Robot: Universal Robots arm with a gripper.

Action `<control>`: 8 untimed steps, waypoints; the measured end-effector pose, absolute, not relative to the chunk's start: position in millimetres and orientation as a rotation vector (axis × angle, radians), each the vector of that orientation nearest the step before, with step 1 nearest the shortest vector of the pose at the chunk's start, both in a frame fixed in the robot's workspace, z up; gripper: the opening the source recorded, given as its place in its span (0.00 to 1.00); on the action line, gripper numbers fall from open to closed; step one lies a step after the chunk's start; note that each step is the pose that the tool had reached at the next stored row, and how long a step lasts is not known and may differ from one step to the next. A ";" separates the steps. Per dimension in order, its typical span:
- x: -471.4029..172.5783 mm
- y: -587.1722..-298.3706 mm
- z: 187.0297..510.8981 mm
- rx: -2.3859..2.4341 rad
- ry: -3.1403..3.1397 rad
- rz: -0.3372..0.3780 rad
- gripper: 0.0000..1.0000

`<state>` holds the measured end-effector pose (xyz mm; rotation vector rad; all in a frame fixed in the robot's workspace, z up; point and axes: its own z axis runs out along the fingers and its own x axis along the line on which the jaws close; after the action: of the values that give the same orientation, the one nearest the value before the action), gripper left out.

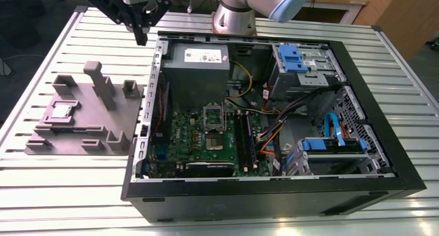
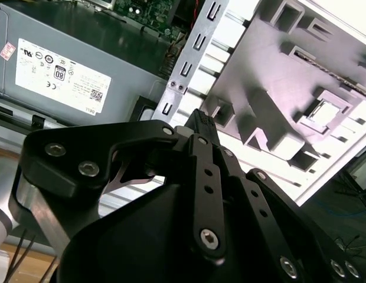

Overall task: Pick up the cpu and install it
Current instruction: 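Reach for the cpu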

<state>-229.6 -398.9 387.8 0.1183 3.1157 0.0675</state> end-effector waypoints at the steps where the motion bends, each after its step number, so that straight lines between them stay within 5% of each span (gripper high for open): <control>1: -230.2 -398.9 387.8 0.118 3.116 0.067 0.10; 8: -233.6 -398.9 387.7 0.118 3.116 0.068 0.10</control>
<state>-233.6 -398.9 387.7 0.1182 3.1157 0.0676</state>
